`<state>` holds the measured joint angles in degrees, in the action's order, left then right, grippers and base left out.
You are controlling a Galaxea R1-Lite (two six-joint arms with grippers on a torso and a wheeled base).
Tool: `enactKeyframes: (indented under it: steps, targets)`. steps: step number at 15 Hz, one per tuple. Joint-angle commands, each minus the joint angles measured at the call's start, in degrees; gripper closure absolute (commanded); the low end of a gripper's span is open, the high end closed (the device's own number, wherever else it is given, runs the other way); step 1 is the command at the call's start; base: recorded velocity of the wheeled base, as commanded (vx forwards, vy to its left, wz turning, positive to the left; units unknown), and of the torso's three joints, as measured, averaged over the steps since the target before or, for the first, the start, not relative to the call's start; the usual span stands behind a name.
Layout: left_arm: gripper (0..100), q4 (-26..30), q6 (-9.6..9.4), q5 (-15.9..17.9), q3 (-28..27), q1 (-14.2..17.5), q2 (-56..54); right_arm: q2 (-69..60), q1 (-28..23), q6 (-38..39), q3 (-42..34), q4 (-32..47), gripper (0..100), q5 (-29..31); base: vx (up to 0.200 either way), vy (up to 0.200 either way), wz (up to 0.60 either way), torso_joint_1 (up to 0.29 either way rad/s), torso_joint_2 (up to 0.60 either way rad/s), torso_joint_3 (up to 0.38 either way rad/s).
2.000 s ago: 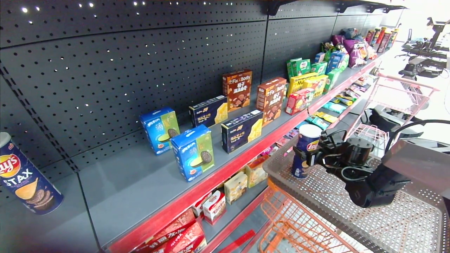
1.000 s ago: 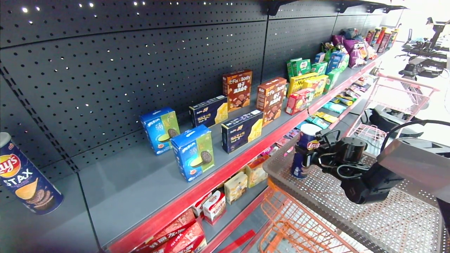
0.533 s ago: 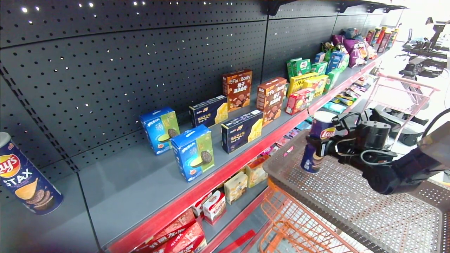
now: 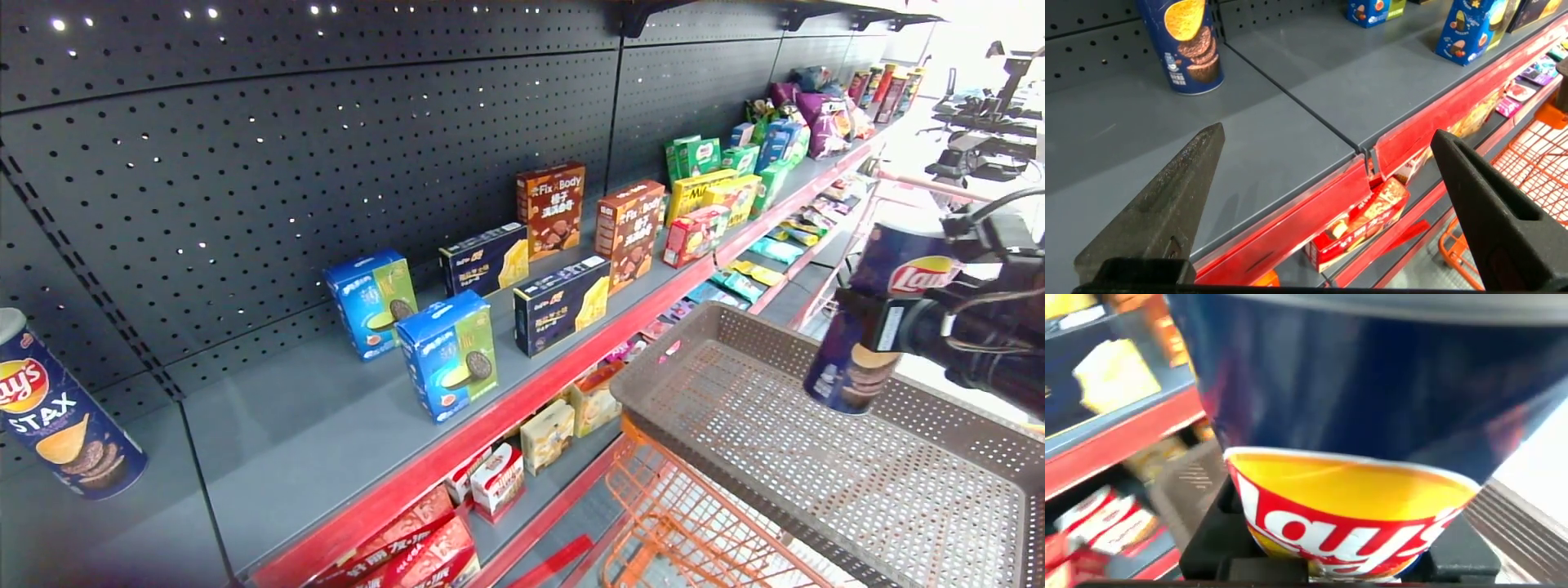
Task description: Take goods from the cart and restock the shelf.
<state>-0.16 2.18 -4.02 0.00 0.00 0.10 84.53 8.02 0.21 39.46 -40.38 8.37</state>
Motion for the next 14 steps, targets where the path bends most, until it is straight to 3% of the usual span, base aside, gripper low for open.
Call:
enactKeyframes:
  steps: [1,3,6,12,14]
  targets:
    - [0,-0.02,0.02,-0.02,0.0,0.0,0.08,-15.18,-1.96,1.2,-4.57,3.11,100,4.72,0.0,0.0,0.0,0.0,0.0,0.0]
    - [0,-0.02,0.02,-0.02,0.0,0.0,-0.01,-27.22,-5.47,0.76,-8.96,13.83,100,3.23,0.0,0.0,0.0,0.0,0.0,0.0]
    - [0,-0.02,0.02,-0.02,0.0,0.0,-0.01,-44.72,-5.38,0.67,-11.25,33.43,100,-3.45,0.0,0.0,0.0,0.0,0.0,0.0]
    - [0,-0.02,0.02,-0.02,0.0,0.0,-0.01,-48.85,-6.97,0.5,-12.83,35.54,100,-3.45,0.0,0.0,0.0,0.0,0.0,0.0]
    - [0,-0.02,0.02,-0.02,0.0,0.0,-0.01,-48.14,-9.78,0.41,-12.74,35.37,100,-5.65,0.0,0.0,0.0,0.0,0.0,0.0]
